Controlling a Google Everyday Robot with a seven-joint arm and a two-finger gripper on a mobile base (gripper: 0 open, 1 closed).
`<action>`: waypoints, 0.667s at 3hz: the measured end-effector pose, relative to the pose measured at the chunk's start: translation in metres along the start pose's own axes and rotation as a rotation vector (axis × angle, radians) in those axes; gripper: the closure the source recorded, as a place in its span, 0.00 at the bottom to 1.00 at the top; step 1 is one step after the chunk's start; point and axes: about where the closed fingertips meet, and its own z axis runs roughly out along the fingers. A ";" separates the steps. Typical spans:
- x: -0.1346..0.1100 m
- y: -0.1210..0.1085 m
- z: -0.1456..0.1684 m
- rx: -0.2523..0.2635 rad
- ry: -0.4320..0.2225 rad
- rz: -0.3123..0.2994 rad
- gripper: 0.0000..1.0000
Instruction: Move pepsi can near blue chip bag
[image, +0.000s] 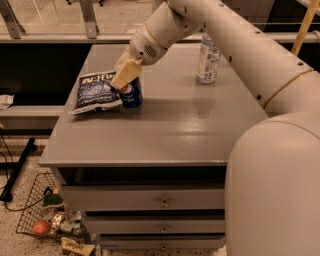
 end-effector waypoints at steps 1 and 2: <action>0.000 0.000 0.003 -0.005 0.000 0.000 0.58; -0.001 0.000 0.005 -0.008 0.000 -0.001 0.35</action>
Offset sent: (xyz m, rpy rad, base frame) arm -0.0002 0.0023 -0.0018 -0.0002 0.0028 0.0033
